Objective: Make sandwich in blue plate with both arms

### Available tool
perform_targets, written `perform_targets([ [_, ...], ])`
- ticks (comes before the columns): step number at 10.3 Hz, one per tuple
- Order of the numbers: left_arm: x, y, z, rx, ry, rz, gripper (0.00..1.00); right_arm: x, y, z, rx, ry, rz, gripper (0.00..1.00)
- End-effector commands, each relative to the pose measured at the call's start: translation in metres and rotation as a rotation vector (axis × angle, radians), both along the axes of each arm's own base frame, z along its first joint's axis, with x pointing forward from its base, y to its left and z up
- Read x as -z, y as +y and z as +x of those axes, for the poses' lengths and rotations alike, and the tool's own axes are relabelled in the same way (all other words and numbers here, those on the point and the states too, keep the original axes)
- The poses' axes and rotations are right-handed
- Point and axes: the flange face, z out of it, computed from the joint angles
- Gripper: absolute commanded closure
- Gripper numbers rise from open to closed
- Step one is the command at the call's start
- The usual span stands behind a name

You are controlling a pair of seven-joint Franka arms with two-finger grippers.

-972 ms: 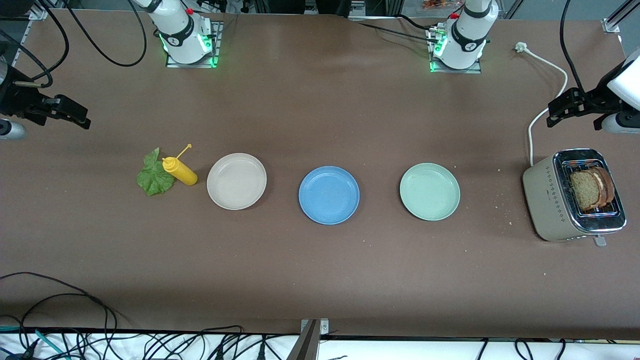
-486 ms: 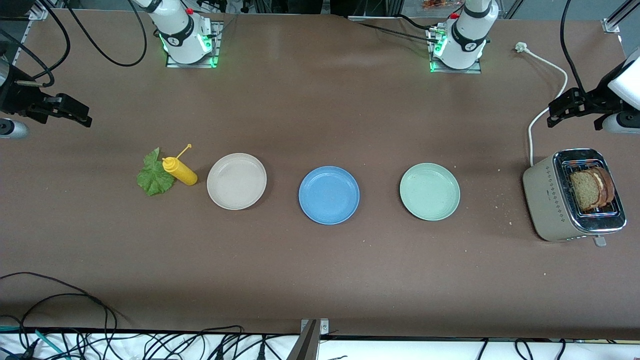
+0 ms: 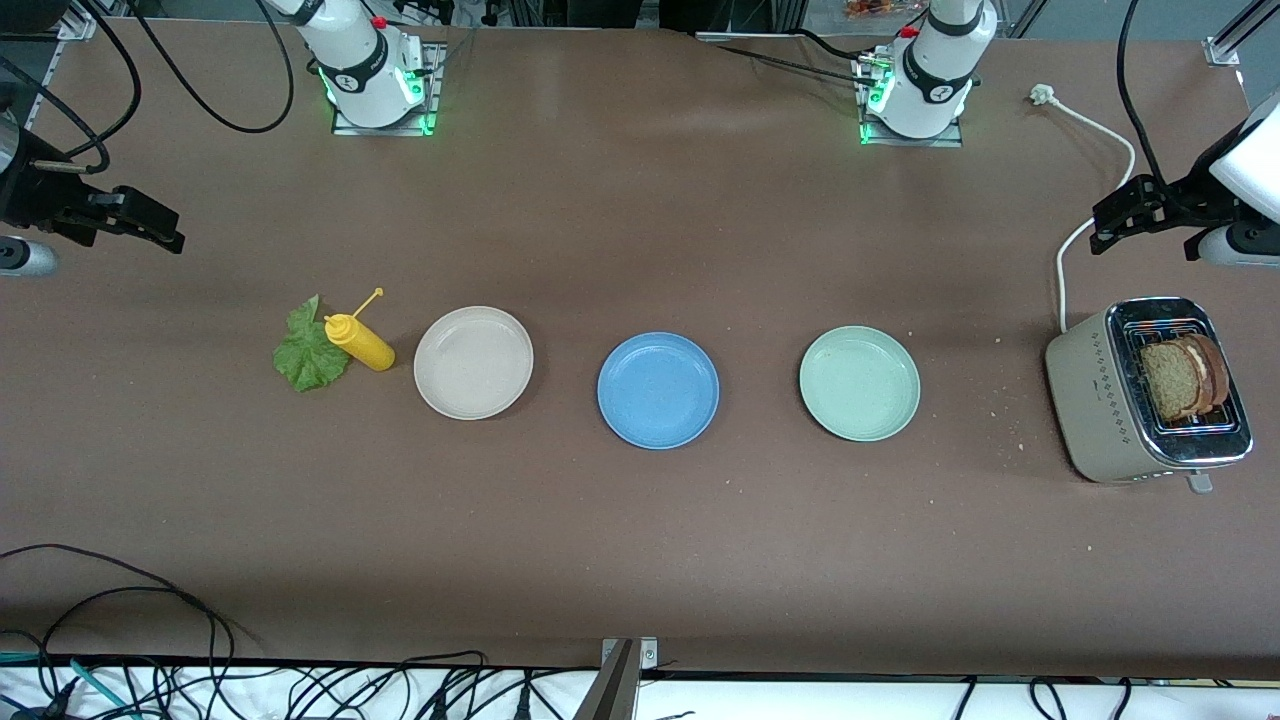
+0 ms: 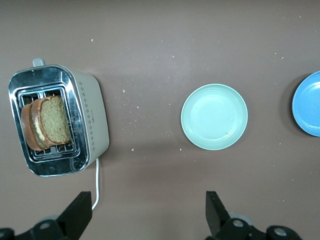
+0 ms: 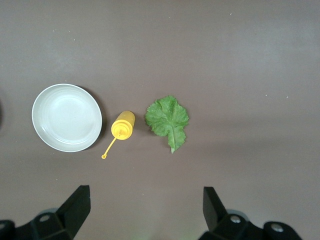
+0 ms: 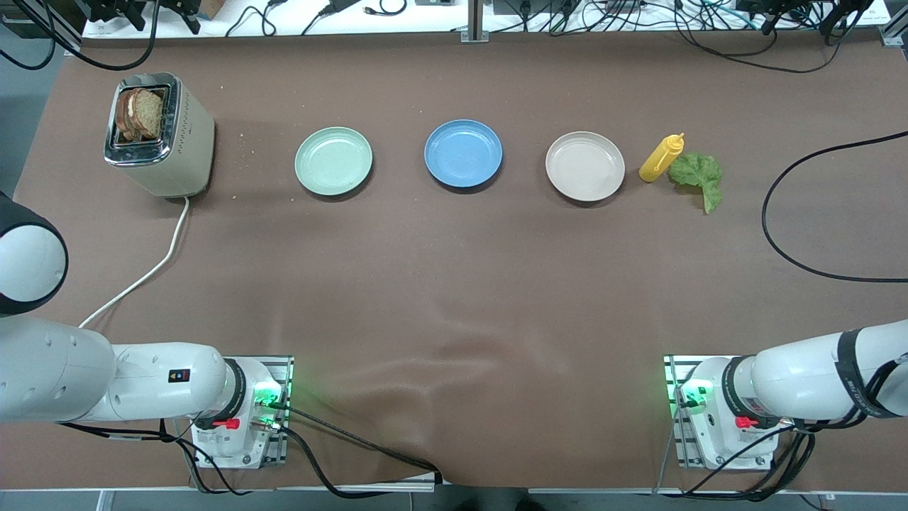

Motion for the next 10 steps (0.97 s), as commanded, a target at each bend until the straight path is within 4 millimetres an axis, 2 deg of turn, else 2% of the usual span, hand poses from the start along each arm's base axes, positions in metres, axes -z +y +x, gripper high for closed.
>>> perform_targets([
  [1, -0.0062, -0.0017, -0.0028, 0.016, -0.013, 0.030, 0.00, -0.0096, 0.0025, -0.0027, -0.004, 0.001, 0.004, 0.00],
  [10, -0.0074, 0.0000, -0.0035, 0.012, -0.013, 0.023, 0.00, -0.0095, 0.0034, -0.0029, -0.004, 0.002, 0.004, 0.00],
])
